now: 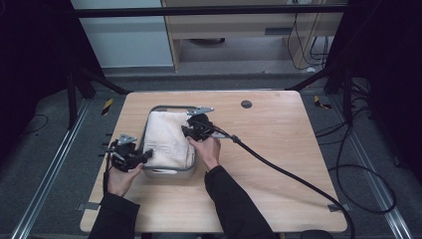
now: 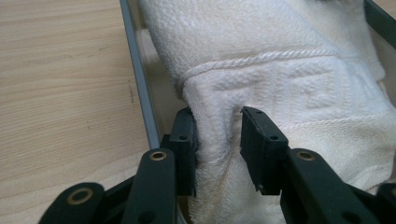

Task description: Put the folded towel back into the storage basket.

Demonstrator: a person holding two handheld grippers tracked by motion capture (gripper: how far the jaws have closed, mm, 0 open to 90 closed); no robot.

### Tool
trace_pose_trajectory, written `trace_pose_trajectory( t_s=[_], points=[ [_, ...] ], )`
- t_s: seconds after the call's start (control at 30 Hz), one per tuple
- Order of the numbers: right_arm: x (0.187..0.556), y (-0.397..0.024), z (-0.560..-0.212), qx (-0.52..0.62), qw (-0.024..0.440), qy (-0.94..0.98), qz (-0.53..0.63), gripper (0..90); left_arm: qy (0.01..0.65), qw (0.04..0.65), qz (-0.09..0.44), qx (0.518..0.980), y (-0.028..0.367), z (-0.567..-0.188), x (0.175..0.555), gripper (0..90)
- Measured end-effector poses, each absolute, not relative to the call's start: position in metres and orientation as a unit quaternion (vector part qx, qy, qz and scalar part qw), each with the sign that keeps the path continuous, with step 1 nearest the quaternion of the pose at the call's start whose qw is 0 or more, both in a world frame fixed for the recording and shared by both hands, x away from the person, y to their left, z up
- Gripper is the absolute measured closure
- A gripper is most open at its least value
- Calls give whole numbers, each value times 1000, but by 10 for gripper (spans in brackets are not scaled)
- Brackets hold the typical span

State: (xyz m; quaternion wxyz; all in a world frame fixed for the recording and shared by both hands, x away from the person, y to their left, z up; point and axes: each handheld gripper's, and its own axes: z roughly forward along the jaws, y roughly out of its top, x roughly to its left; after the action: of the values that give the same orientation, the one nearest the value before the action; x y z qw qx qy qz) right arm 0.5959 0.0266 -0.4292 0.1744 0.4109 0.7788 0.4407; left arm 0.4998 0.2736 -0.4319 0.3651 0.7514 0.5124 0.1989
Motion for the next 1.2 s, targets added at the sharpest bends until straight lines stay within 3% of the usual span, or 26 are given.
trace_pose_trajectory(
  t_s=[0.5,0.97,1.2],
  points=[
    [585,12,-404,388,179,766,480,520,475,409,248,739,268,-410,486,479],
    [552,-66,-384,381,201,744,512,226,453,445,252,730,264,-402,471,312],
    [532,-111,-386,394,207,730,519,184,453,451,263,723,276,-406,465,269]
  ],
)
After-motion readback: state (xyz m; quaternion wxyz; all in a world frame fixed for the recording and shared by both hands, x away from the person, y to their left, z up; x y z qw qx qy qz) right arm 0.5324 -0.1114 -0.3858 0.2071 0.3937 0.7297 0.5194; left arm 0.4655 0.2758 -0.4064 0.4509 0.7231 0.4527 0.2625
